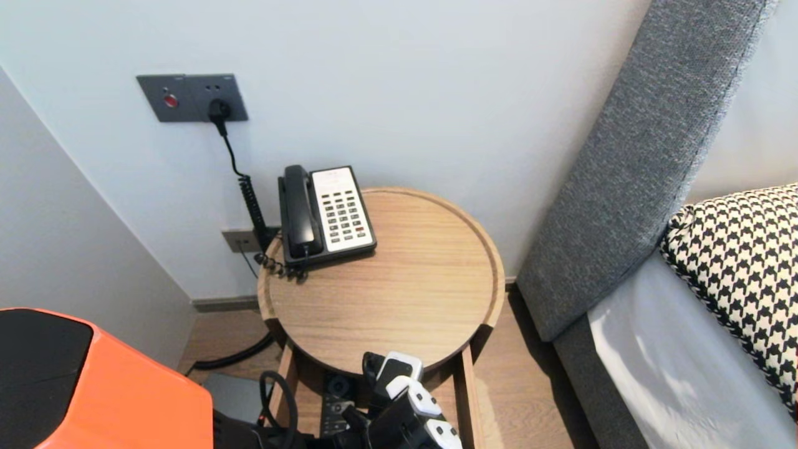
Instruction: Put the remote controls on the table in the drawer one by one
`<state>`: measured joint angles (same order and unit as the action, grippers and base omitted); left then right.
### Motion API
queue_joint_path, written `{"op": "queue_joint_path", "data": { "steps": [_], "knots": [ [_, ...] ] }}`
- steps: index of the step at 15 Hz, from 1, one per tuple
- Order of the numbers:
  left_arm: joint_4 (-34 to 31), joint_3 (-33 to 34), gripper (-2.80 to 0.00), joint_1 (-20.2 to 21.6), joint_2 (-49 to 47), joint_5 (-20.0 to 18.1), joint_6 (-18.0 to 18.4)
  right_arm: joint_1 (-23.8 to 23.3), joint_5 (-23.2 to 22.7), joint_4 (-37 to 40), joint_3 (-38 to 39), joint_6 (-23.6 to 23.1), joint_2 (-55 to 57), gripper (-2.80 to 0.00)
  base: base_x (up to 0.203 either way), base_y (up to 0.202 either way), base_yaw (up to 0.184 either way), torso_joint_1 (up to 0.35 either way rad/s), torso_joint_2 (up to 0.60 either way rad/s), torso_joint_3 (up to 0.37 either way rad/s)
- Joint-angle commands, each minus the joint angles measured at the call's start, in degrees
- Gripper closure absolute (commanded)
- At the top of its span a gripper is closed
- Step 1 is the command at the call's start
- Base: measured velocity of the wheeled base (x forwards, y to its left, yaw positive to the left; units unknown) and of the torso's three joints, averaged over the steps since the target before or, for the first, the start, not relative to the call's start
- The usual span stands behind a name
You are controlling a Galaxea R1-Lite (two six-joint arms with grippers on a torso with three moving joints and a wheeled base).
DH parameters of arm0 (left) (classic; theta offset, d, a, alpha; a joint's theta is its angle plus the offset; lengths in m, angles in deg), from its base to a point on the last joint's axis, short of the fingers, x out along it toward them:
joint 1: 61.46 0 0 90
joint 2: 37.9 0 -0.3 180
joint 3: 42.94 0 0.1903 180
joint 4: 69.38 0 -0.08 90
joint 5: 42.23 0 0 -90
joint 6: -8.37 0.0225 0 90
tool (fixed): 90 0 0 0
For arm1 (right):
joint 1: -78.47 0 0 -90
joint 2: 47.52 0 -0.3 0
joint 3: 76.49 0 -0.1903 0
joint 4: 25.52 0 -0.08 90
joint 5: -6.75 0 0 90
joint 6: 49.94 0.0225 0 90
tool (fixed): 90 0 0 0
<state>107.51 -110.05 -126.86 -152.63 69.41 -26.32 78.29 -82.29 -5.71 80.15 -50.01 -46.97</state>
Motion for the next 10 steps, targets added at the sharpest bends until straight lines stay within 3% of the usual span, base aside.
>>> {"op": "queue_joint_path", "data": {
  "steps": [1,10],
  "knots": [
    [0.09,0.06,0.0,0.01,-0.05,0.25,-0.24,0.01,0.0,-0.05,1.58,-0.01,0.03,0.0,0.0,0.0,0.0,0.0,0.0,0.0],
    [0.12,0.67,0.0,-0.08,0.04,0.42,-0.2,0.01,0.0,-0.05,1.58,-0.01,0.06,0.0,0.0,0.0,0.0,0.0,0.0,0.0]
  ]
}}
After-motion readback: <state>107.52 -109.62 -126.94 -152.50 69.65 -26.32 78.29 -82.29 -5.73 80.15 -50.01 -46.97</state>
